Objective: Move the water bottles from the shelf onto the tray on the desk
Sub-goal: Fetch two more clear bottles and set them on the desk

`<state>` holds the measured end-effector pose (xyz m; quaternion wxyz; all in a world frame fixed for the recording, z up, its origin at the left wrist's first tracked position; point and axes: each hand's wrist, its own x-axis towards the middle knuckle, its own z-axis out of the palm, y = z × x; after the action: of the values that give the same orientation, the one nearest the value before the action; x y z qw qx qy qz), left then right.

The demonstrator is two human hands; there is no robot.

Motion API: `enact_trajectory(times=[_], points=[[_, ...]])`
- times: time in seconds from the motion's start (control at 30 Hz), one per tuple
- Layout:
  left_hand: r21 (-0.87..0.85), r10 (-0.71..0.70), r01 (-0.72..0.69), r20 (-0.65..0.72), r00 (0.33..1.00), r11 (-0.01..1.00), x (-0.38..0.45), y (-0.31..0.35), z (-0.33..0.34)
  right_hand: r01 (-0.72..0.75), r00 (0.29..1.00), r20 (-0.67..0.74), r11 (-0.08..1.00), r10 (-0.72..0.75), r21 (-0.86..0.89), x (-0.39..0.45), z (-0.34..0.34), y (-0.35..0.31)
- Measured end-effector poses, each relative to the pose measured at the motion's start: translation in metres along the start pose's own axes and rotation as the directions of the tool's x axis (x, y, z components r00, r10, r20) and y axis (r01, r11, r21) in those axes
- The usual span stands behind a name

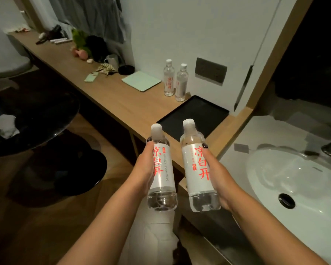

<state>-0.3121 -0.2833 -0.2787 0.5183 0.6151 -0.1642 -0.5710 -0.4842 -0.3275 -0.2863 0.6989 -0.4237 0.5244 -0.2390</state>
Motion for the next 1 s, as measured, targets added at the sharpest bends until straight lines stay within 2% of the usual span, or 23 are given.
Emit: enact_trajectory(times=[0.37,0.5,0.67,0.83,1.0], points=[[0.016,-0.011,0.011,0.039,0.999,1.0,0.125,0.075,-0.024,-0.057,0.998,0.037,0.997,0.059,-0.046,0.128,0.042,-0.064],[-0.039,-0.019,0.021,0.045,0.999,0.999,0.16,0.102,-0.031,-0.051,0.998,0.023,0.998,0.052,-0.049,0.16,0.056,-0.089],[-0.006,-0.055,0.056,0.069,0.996,0.998,0.203,0.13,-0.047,-0.052,0.999,-0.009,0.998,0.052,-0.021,0.194,0.073,-0.108],[0.032,-0.063,0.059,0.147,0.987,0.998,0.242,0.161,-0.066,-0.041,0.997,-0.062,0.995,0.047,0.09,0.227,0.101,-0.121],[0.161,-0.13,0.094,0.229,0.965,0.982,0.289,0.195,-0.098,-0.041,0.987,-0.141,0.965,0.079,0.257,0.256,0.141,-0.13]])
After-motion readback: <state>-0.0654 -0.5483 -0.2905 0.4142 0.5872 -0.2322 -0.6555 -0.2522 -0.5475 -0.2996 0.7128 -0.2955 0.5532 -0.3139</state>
